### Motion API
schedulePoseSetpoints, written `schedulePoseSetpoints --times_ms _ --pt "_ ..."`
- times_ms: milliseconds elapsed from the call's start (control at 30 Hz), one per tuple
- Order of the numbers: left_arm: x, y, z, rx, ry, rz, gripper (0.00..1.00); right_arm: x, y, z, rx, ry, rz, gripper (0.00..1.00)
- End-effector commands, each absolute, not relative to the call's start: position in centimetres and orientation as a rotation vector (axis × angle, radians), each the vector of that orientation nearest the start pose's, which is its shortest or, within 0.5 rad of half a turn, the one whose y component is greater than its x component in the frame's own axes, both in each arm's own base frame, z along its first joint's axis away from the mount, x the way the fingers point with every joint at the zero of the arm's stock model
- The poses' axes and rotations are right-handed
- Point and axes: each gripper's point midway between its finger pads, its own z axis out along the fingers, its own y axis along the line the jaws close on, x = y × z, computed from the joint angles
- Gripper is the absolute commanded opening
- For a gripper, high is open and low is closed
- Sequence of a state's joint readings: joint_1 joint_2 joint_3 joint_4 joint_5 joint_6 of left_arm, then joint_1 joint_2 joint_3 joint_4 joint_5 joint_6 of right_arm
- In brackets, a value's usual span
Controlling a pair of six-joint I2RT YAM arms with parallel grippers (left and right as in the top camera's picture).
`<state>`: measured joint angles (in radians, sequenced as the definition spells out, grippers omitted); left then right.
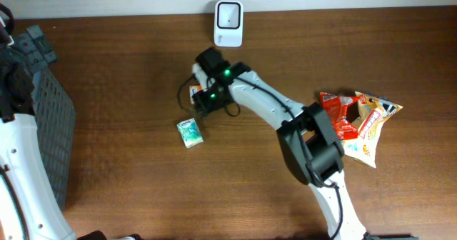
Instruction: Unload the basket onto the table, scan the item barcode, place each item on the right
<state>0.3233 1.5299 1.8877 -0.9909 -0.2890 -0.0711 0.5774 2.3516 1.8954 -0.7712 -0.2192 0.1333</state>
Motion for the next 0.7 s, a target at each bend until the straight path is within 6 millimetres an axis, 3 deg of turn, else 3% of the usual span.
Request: schedulePoseSetpoints --times_ms 0,133,267,300,400,467,533,667 --pt "37.3 17.8 37.9 -0.586 2.13 0.469 0.99 45.6 28.3 2.3 -0.485 2.806 0.509 0.7" --pt "37.3 17.8 37.9 -0.586 2.13 0.469 0.99 46.7 28.1 3.7 -0.273 2.815 0.782 0.68" --pt "37.3 17.8 37.9 -0.586 2.13 0.469 0.99 45.7 30.3 5.2 -0.133 2.831 1.043 0.6" --pt "37.3 17.8 37.9 -0.587 2.13 0.469 0.99 45.2 31.1 5.3 -0.068 2.854 1.075 0.54" --pt "37.3 17.8 37.9 -0.586 2.13 0.469 0.99 44.9 32.7 5.0 0.057 2.873 1.029 0.5" --pt "37.3 17.8 37.9 -0.586 2.13 0.469 0.99 45.2 32.5 4.2 0.249 2.889 0.906 0.43" --pt "37.3 17.8 37.9 -0.586 2.13 0.469 0.99 45.7 31.9 3.6 0.397 2.874 0.801 0.42" --pt "37.3 17.8 37.9 -0.587 2.13 0.469 0.99 46.1 31.5 2.7 0.507 2.853 0.713 0.4"
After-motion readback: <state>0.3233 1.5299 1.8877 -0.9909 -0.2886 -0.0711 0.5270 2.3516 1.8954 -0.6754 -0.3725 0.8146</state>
